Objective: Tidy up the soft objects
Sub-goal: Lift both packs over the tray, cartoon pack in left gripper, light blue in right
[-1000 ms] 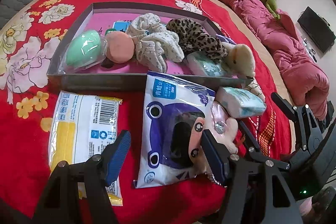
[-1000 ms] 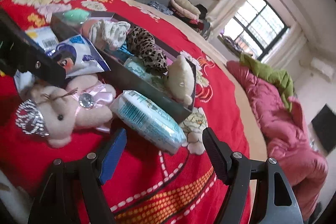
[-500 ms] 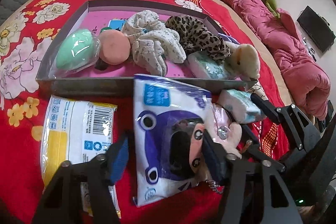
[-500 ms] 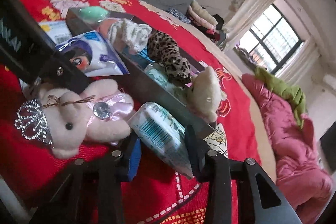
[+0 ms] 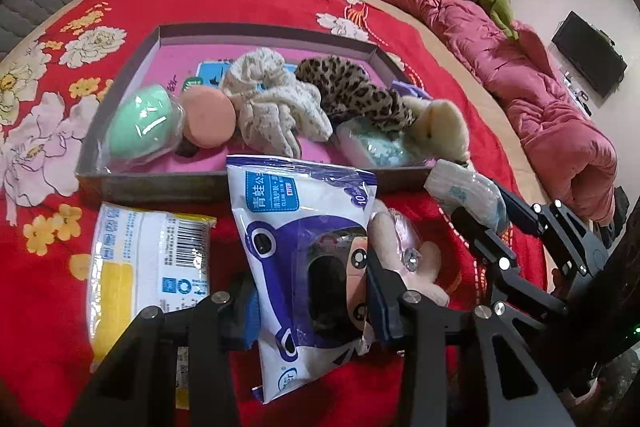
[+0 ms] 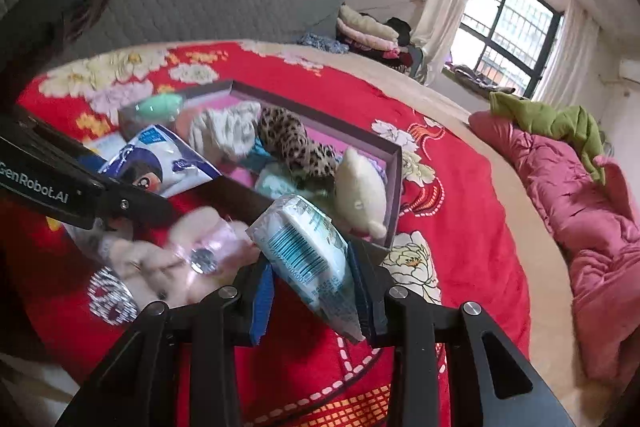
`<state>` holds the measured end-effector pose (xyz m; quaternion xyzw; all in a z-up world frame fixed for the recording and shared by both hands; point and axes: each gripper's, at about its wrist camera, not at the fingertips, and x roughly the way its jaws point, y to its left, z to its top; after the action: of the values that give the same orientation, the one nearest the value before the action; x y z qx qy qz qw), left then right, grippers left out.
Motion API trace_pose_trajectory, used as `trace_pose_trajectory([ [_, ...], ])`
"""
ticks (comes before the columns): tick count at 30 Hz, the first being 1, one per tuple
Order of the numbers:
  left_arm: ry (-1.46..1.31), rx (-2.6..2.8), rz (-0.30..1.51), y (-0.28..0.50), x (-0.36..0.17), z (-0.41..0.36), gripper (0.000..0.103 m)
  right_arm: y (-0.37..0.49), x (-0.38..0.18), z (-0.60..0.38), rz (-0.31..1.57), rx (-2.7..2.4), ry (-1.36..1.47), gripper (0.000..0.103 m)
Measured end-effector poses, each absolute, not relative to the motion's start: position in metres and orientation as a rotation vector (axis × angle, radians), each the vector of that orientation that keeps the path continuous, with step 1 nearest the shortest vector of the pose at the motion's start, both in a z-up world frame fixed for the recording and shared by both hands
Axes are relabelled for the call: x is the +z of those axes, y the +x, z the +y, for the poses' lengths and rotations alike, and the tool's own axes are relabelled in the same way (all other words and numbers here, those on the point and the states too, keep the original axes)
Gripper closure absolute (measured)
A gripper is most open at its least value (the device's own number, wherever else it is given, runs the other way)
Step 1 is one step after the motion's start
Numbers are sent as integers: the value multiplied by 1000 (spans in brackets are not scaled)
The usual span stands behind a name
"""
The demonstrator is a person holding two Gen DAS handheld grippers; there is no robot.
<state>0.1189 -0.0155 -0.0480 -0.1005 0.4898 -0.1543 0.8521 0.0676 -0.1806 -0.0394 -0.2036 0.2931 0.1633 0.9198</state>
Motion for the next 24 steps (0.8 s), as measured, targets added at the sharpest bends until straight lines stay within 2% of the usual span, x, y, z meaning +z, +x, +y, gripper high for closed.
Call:
trace_pose_trajectory([
  [24, -221, -252, 907, 109, 1, 15, 60, 54, 9, -169, 522, 400, -240, 68],
])
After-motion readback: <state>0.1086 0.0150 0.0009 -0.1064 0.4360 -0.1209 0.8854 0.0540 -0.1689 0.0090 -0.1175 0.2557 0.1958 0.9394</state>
